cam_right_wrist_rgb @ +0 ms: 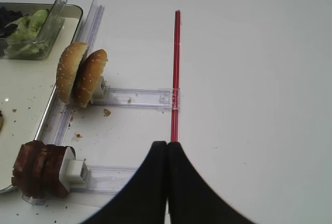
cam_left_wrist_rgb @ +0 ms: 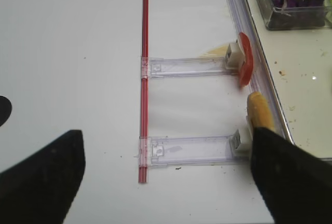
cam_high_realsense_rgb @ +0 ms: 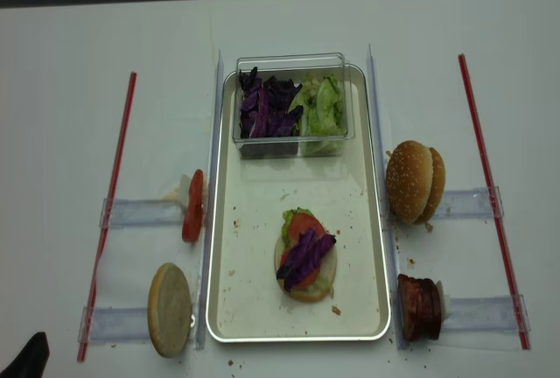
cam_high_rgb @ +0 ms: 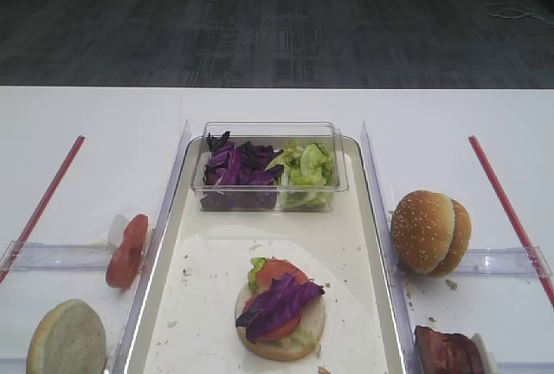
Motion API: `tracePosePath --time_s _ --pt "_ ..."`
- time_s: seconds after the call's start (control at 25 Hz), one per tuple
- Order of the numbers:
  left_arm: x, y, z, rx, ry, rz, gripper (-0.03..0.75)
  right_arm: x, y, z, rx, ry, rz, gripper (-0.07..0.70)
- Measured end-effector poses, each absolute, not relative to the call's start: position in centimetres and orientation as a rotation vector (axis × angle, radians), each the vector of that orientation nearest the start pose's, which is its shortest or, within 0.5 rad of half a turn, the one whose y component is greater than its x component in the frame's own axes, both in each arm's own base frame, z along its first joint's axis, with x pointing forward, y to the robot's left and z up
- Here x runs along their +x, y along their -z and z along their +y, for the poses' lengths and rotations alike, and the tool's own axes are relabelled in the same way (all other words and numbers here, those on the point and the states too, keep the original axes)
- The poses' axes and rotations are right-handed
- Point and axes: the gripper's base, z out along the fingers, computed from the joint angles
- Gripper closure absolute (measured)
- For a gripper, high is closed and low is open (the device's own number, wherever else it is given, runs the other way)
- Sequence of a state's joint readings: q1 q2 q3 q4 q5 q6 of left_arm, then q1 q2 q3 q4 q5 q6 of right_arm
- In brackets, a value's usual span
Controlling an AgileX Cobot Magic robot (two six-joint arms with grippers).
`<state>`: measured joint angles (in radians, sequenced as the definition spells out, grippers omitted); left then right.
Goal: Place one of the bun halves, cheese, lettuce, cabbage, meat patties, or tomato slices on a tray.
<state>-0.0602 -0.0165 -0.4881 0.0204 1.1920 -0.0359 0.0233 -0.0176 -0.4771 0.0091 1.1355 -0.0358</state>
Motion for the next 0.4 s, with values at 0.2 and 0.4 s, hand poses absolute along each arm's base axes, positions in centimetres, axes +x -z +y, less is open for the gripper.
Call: tracePosePath --time_s 0.2,0.4 --pt "-1.20 -26.36 0.25 0.024 0.030 2.171 0.114 -0.83 -26.49 0.06 -0.064 -0.004 2.123 0.568" --pt "-1.20 -26.36 0.25 0.024 0.030 2.171 0.114 -0.83 -26.49 0.06 -0.064 -0.004 2.123 0.568"
